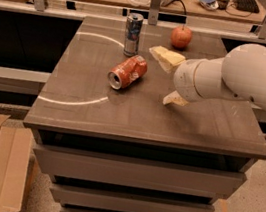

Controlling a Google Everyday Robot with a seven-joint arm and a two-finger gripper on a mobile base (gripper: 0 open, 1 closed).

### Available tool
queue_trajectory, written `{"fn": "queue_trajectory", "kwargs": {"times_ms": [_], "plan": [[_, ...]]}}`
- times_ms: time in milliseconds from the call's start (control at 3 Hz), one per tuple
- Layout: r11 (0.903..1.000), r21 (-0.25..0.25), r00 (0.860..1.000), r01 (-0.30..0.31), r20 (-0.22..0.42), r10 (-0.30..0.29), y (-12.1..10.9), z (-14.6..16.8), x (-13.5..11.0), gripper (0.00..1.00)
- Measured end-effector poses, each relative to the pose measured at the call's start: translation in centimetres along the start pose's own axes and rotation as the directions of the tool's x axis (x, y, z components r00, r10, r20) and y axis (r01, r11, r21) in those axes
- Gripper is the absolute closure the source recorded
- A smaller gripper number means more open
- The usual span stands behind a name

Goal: Knock coke can over

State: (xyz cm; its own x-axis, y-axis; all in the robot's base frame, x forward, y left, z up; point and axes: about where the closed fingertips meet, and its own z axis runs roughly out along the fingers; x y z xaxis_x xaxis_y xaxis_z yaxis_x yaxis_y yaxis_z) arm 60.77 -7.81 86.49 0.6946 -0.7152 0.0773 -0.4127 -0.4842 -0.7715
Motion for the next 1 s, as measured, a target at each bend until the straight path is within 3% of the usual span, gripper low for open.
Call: {"fn": "queue_trajectory", "kwargs": {"times_ms": [1000], "plan": [[1.0,0.0,1.0,0.0,0.0,0.0,-0.06,-0.04,-0.01,0.0]]}}
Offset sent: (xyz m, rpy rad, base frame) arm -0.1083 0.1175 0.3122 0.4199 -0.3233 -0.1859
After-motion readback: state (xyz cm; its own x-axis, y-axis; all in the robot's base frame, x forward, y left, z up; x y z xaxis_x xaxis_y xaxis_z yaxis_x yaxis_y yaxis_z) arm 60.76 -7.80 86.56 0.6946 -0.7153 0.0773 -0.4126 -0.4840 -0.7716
